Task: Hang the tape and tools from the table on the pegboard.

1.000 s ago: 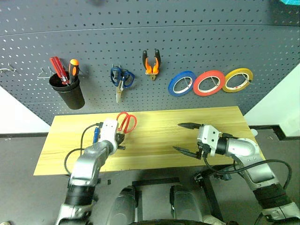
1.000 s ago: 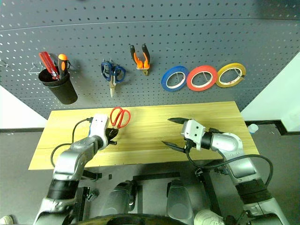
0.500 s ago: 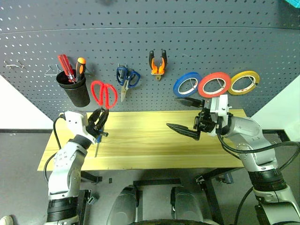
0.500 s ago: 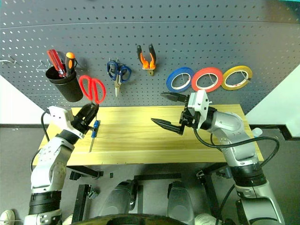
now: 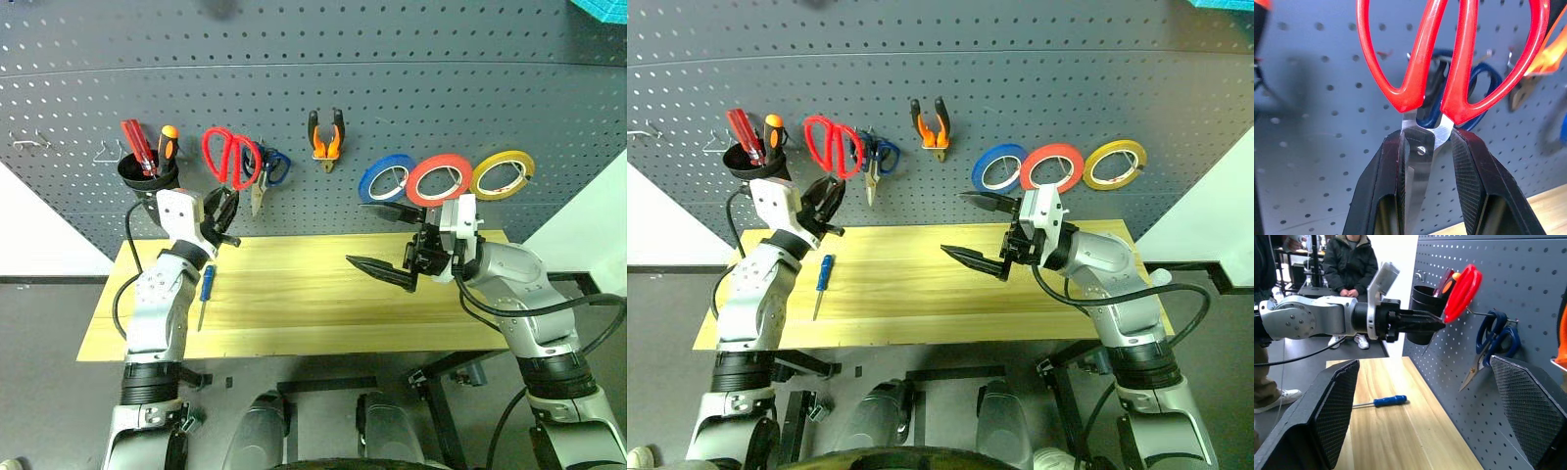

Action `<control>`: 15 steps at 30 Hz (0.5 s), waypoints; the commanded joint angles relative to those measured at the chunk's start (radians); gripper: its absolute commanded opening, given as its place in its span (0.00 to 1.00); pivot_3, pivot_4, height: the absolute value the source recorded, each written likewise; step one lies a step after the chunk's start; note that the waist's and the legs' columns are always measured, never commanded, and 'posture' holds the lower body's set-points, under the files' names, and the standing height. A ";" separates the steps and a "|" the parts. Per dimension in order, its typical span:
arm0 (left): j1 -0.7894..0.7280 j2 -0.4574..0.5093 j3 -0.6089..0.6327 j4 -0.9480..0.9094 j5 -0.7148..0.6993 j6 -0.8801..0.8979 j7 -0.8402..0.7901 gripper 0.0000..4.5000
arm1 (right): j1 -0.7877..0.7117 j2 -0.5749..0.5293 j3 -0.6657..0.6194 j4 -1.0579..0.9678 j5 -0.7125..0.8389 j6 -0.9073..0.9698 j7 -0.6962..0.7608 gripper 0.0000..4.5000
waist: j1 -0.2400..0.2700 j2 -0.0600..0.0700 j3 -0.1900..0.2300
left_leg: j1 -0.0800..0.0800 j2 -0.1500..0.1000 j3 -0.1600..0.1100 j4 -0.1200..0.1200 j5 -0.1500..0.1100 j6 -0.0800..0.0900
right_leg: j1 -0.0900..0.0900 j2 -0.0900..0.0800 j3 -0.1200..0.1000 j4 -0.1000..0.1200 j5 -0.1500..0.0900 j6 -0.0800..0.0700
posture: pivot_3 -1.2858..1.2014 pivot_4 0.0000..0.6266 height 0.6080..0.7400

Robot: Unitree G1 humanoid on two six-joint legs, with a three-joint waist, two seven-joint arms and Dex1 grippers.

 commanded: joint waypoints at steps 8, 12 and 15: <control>-0.046 0.007 -0.005 0.088 0.019 -0.029 0.006 0.44 | 0.006 0.003 -0.025 -0.061 0.021 0.010 -0.008 1.00 | 0.000 0.000 -0.004 | 0.000 0.000 0.000 0.000 0.000 0.000 | 0.000 0.000 0.000 0.001 0.000 0.000 | 0.48 0.08 1.00; -0.045 0.020 -0.007 0.110 0.056 -0.047 0.039 0.73 | 0.012 0.002 -0.022 -0.064 0.017 0.014 -0.006 1.00 | 0.000 0.000 -0.005 | 0.000 0.000 0.000 0.000 0.000 0.000 | 0.000 0.000 0.000 0.001 0.000 0.000 | 0.48 0.08 1.00; -0.013 0.038 -0.016 0.095 0.075 -0.001 0.050 0.86 | 0.028 -0.009 -0.009 -0.067 -0.006 0.011 -0.002 1.00 | 0.000 0.000 -0.005 | 0.001 0.000 0.000 0.001 0.000 0.000 | 0.000 0.000 0.000 0.001 0.000 0.000 | 0.48 0.08 1.00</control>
